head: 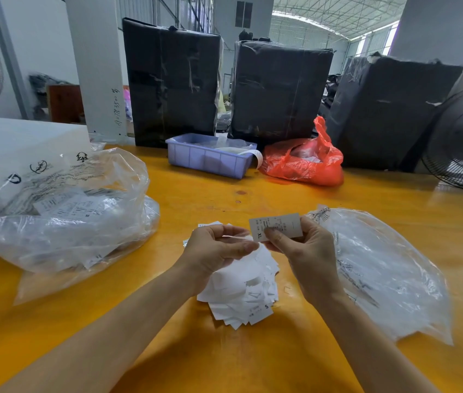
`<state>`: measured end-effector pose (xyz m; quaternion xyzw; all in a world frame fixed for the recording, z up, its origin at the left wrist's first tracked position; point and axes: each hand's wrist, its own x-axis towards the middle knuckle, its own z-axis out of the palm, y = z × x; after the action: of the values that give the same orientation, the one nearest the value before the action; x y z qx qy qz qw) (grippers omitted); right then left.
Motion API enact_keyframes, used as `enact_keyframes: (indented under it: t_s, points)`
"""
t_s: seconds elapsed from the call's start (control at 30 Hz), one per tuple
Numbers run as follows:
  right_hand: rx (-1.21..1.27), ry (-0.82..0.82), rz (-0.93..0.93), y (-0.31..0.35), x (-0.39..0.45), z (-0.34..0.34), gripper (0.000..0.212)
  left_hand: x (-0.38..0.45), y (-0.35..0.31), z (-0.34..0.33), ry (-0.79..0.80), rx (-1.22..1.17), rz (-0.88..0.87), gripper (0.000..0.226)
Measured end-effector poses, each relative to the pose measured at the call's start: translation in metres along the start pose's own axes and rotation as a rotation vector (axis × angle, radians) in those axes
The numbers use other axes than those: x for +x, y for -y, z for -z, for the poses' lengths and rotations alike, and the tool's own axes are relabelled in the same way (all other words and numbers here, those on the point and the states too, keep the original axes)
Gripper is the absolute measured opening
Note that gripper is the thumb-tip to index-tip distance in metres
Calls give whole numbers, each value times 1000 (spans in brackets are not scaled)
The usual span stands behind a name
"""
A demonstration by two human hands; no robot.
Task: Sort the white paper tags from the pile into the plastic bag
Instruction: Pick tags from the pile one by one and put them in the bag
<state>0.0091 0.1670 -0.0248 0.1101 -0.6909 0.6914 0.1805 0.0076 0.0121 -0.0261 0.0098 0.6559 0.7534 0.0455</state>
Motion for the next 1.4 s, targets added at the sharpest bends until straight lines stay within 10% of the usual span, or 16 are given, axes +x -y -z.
enact_keyframes:
  t_s: [1.4]
  points:
    - [-195, -27, 9, 1, 0, 1, 11, 0, 0, 1, -31, 69, -29, 31]
